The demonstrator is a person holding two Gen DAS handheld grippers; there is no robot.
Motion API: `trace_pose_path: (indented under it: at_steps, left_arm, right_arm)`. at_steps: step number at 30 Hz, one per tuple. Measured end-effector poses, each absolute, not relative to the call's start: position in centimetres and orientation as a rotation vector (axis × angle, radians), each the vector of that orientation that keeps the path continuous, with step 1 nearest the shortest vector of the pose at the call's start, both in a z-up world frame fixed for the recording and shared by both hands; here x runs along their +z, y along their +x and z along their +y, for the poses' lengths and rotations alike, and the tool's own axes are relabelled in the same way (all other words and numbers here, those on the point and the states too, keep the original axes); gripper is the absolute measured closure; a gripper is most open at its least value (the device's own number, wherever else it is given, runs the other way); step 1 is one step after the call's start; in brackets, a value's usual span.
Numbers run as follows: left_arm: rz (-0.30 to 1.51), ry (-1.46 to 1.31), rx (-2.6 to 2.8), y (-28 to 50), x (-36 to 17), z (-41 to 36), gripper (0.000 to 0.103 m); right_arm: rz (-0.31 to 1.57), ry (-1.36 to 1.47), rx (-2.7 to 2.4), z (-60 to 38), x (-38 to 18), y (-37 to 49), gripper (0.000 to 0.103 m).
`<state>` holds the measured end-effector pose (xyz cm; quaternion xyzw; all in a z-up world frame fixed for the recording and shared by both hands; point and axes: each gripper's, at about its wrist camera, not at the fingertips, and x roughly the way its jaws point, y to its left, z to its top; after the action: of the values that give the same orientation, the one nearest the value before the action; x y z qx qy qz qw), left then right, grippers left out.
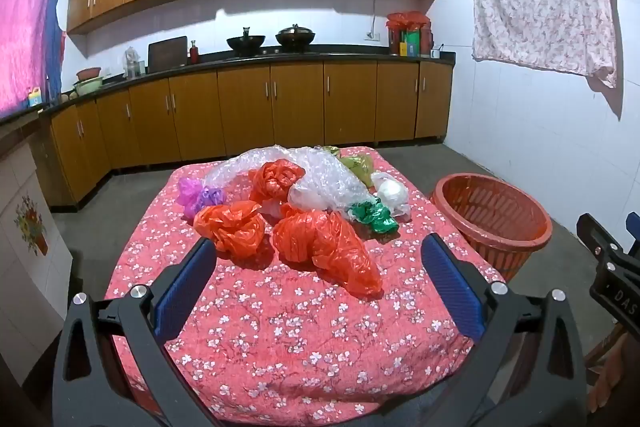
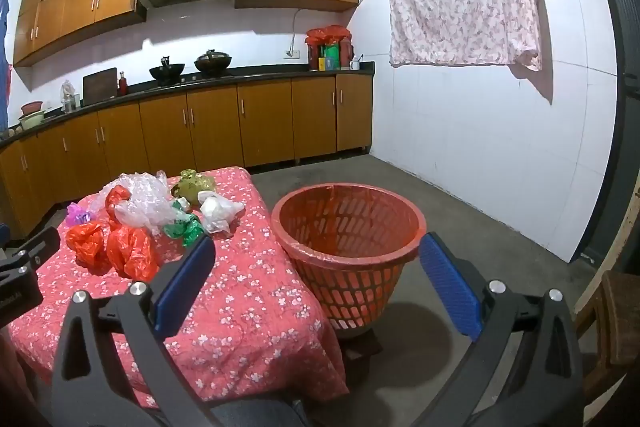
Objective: Collect trash
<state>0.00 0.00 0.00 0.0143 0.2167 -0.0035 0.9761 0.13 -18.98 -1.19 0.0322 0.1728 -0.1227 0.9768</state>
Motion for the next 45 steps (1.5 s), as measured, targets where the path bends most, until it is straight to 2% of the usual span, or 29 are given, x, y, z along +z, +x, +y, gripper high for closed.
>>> trace_pose_path:
  at_steps: [45]
  left_arm:
    - [0.451, 0.024, -0.009, 0.08, -0.02, 0.03, 0.002]
  right_arm:
    - [0.359, 0.073, -0.246, -19.01, -1.71, 0.4, 0.004]
